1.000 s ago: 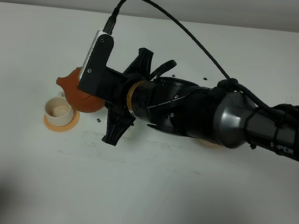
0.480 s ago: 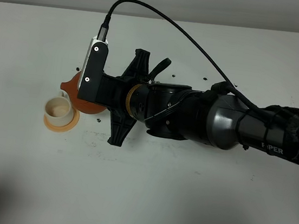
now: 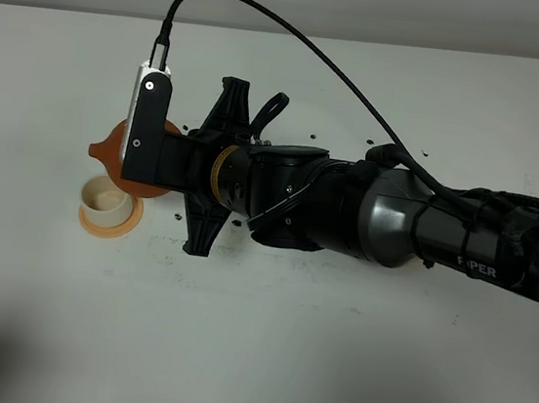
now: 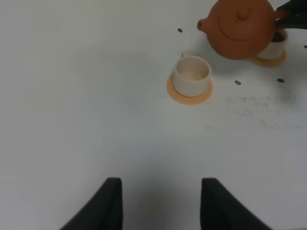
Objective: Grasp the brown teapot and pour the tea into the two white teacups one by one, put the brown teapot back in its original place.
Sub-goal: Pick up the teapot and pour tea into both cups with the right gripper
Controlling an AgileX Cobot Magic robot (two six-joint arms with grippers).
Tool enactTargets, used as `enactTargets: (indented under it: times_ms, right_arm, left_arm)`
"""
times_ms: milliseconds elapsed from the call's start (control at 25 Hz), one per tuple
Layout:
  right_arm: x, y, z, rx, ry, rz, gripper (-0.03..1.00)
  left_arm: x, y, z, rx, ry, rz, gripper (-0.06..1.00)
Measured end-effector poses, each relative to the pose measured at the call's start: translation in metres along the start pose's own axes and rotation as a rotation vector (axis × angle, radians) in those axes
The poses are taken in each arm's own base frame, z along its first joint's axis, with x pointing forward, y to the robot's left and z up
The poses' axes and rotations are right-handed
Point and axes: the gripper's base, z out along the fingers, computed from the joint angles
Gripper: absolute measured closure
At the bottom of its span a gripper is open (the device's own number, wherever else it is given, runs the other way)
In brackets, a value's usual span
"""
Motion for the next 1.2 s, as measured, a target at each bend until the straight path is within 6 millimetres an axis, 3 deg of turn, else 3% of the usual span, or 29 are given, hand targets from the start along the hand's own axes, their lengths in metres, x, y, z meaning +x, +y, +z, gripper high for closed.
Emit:
enactTargets:
  times_ms: [760,1200]
  right_arm:
    - [0.007,0.010,0.017,-0.006,0.031,-0.224,0.85]
    - [0.005,0.005,0.017,0.026,0.039,-0.328,0.85]
  left_arm:
    - [0.000,0.000,0.000,0.000,0.000,0.001,0.54]
    - [0.000,0.000,0.000,0.000,0.000,0.001,0.54]
